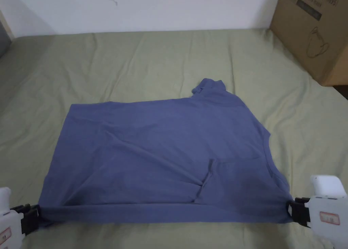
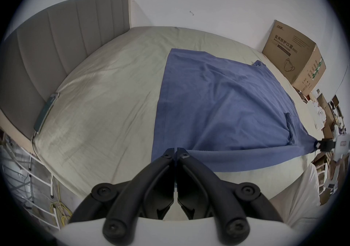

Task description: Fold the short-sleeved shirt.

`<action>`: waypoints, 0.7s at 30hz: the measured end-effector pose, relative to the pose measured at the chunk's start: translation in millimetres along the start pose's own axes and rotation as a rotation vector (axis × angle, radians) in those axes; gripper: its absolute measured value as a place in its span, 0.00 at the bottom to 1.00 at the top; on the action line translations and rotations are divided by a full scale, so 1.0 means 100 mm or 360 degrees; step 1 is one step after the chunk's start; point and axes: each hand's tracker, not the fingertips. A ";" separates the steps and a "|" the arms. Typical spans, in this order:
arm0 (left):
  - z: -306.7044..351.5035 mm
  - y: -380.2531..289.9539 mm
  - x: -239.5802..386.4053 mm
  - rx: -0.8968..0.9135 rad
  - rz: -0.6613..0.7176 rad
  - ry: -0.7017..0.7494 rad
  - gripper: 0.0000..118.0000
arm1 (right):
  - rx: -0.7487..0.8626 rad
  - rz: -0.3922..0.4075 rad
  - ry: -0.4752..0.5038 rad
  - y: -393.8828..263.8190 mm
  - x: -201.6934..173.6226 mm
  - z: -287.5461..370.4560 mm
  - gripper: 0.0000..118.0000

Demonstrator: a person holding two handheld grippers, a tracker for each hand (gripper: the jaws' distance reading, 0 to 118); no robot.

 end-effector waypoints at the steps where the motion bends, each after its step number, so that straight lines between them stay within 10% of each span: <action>1: -0.01 0.07 0.01 0.0008 -0.0019 0.0001 0.00 | 0.0037 -0.0003 0.0000 0.09 -0.01 0.04 0.02; 15: -1.27 1.28 0.17 -0.0087 -0.0277 0.0094 0.03 | -0.0080 0.0154 -0.0183 1.67 -0.11 -1.21 0.02; 17: -1.43 1.28 0.17 -0.0163 -0.0298 0.0137 0.39 | -0.0142 0.0159 -0.0168 1.67 -0.15 -1.40 0.14; 19: -1.49 1.27 0.12 -0.0187 -0.0254 0.0162 0.74 | -0.0146 0.0175 -0.0184 1.63 -0.18 -1.44 0.53; 21: -1.40 1.22 0.01 -0.0150 -0.0128 0.0101 0.80 | -0.0135 0.0179 -0.0169 1.59 -0.14 -1.41 0.60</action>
